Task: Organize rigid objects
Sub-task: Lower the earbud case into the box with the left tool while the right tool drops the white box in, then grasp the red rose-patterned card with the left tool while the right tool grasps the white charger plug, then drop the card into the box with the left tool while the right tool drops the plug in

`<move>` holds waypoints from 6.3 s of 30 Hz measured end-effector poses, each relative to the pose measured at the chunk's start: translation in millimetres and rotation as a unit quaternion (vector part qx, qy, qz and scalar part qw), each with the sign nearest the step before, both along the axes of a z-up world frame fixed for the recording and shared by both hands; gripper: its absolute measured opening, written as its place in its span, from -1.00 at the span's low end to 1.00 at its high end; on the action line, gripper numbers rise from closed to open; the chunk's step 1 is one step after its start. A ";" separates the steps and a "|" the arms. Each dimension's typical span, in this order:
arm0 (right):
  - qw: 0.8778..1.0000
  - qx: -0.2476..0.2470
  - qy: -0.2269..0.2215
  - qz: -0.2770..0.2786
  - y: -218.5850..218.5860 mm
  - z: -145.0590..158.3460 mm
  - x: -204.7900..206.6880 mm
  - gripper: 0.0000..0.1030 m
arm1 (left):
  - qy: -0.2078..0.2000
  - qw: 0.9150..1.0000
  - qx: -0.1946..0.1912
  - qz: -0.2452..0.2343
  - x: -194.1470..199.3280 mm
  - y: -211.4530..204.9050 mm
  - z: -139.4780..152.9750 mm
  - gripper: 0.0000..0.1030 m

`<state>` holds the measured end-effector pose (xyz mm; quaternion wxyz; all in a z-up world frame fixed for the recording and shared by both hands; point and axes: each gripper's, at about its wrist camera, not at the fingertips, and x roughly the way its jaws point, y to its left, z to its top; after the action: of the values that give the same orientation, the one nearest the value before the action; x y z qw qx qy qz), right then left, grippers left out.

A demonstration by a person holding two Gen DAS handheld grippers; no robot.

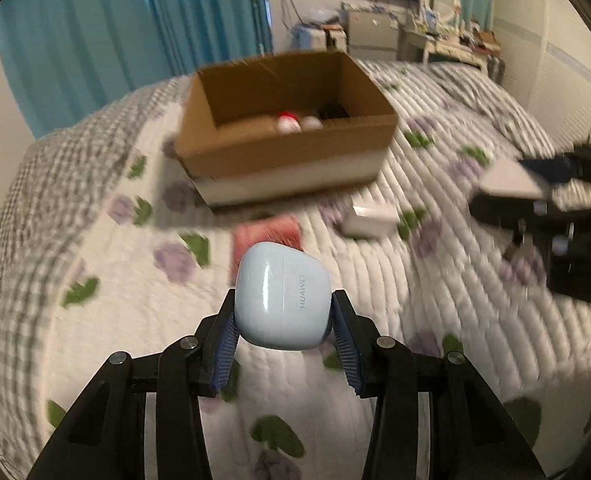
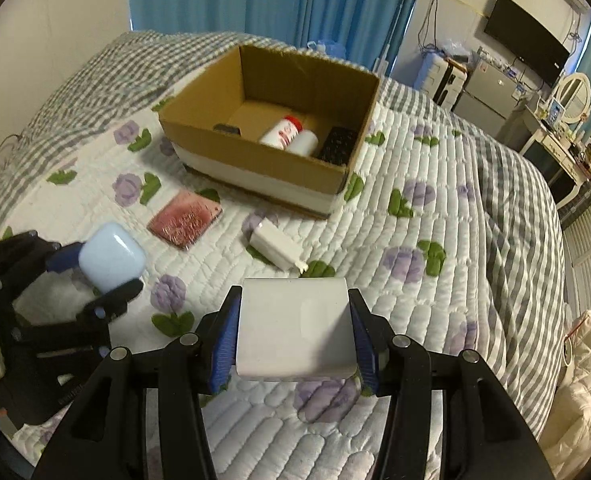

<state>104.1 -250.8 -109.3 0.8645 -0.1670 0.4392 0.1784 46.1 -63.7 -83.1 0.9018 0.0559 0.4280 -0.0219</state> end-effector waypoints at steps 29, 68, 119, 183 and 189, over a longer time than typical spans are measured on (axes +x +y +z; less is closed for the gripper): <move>0.997 0.063 -0.037 0.004 55.2 35.9 208.7 -0.03 | -0.012 0.998 -0.055 -0.019 244.5 41.1 16.4 -0.01; 0.997 0.041 -0.056 -0.045 30.5 17.7 103.7 0.80 | -0.032 0.997 -0.048 0.049 114.2 64.2 18.7 0.85; 0.994 -0.021 0.108 -0.021 62.6 -114.0 129.0 0.12 | 0.063 0.998 -0.009 0.025 107.9 45.1 -44.8 0.37; 0.998 0.048 -0.027 0.008 72.0 3.0 256.8 0.07 | -0.048 0.998 -0.019 0.031 231.5 58.0 47.7 0.40; 0.997 0.067 -0.037 -0.012 70.9 2.5 255.4 0.16 | -0.093 0.995 -0.010 0.044 208.5 61.1 75.5 0.40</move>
<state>359.4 -179.8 -106.8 0.8914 -0.1093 0.3964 0.1906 254.6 -2.7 -7.6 0.9384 0.0293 0.3439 0.0189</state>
